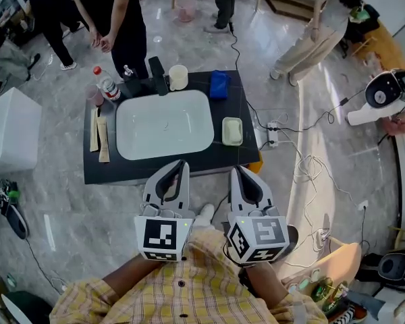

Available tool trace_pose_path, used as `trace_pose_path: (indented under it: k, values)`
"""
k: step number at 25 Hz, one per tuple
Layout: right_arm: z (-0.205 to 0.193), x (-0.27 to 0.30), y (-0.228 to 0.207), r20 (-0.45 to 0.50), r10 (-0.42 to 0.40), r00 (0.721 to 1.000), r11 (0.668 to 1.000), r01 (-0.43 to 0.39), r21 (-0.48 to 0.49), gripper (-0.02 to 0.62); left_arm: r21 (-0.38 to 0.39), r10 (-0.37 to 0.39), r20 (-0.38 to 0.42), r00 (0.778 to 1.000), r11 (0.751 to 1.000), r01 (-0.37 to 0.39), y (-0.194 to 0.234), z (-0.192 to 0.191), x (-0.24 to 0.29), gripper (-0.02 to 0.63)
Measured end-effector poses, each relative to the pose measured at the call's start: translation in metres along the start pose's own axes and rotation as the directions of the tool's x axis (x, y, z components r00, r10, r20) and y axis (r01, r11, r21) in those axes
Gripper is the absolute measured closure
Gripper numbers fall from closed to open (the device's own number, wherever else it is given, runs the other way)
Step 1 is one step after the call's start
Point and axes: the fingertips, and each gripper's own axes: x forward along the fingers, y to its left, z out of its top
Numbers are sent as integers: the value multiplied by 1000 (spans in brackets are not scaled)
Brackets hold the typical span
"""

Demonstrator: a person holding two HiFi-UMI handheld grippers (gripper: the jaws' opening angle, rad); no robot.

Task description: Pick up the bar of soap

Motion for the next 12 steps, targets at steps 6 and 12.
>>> trace_pose_path:
  k: [6,12]
  values:
    - [-9,5,-29,-64,14,998,1000,-13,8,574,8,19,-13,1000,1000,-19,-13,-2,11,595]
    - [-12,5,-60,-78,31,996,999,-30,17,574,2,51,-21,999,999,-50,-31,-4,26,595]
